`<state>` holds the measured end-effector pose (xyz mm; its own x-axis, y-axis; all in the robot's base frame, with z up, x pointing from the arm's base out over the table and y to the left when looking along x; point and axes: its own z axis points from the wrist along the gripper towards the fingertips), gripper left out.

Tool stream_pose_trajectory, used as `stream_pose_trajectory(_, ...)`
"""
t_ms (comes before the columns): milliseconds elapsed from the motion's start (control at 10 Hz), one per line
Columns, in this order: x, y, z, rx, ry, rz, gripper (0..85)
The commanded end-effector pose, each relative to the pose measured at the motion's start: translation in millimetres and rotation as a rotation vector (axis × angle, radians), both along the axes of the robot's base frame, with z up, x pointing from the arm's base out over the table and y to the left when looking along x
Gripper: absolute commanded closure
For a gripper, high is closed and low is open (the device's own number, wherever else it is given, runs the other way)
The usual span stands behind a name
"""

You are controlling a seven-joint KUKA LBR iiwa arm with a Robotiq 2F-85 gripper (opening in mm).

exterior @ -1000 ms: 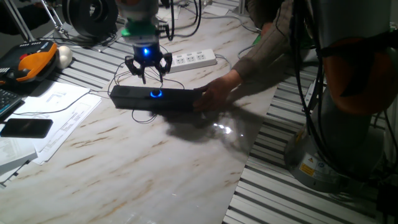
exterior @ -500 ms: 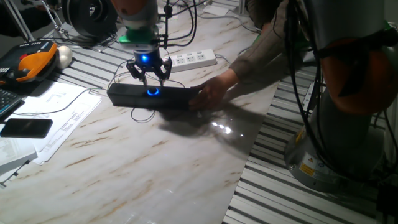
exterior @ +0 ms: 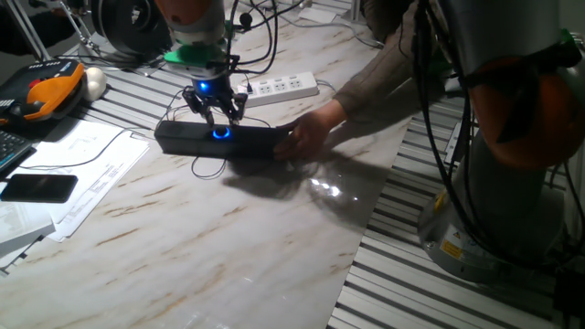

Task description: Turn the knob to decrease the volume of the speaker

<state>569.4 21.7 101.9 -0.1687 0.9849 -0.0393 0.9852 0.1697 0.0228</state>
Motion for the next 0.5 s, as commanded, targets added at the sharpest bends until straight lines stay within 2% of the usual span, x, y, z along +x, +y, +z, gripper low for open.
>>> stream_pose_trajectory(0, 3.3, 0.8, -1.2, -0.004, 0.002, -0.347, 34.0)
stream_pose_trajectory(400, 11.0, 1.3, -10.5, 0.006, 0.018, -0.346, 34.0)
